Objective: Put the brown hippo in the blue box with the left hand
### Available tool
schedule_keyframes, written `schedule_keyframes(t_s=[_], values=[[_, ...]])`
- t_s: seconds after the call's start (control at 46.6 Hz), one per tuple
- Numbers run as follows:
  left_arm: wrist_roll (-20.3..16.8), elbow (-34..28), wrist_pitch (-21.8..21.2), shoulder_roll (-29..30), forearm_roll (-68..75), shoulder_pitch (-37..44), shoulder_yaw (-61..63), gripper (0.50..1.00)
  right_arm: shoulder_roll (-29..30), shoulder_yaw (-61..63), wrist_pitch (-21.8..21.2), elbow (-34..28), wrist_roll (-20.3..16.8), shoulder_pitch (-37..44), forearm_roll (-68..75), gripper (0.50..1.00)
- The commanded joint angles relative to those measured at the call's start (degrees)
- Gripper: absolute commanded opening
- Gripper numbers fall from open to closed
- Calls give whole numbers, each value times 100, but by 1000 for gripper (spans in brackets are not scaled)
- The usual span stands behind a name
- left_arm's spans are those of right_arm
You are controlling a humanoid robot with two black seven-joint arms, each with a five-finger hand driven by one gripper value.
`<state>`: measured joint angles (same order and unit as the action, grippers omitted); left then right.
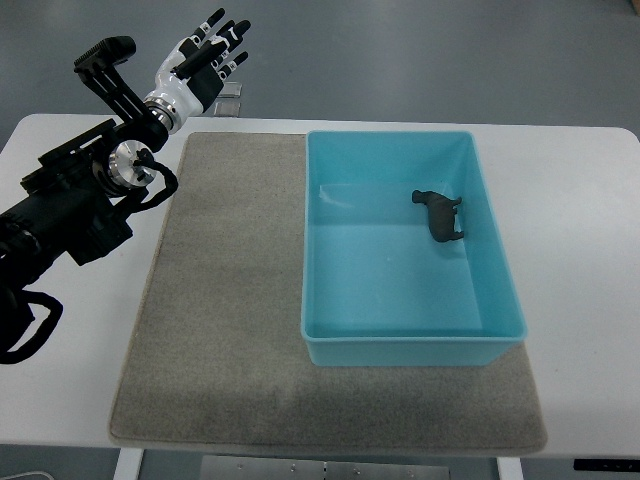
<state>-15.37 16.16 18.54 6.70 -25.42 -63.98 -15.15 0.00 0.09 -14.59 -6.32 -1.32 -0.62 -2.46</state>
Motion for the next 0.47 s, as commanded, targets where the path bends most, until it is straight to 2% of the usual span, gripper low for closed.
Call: schedule_keyframes(t_s=[0.0, 0.279, 0.45], values=[[-1, 1, 0, -11, 2, 0, 3, 994, 0, 0, 0, 0, 0, 0, 0, 936], [-1, 10, -167, -64, 2, -18, 12, 994, 0, 18, -26, 0, 0, 0, 26, 936], [-1, 1, -193, -2, 2, -26, 12, 994, 0, 9, 35, -475, -17, 0, -18, 936]])
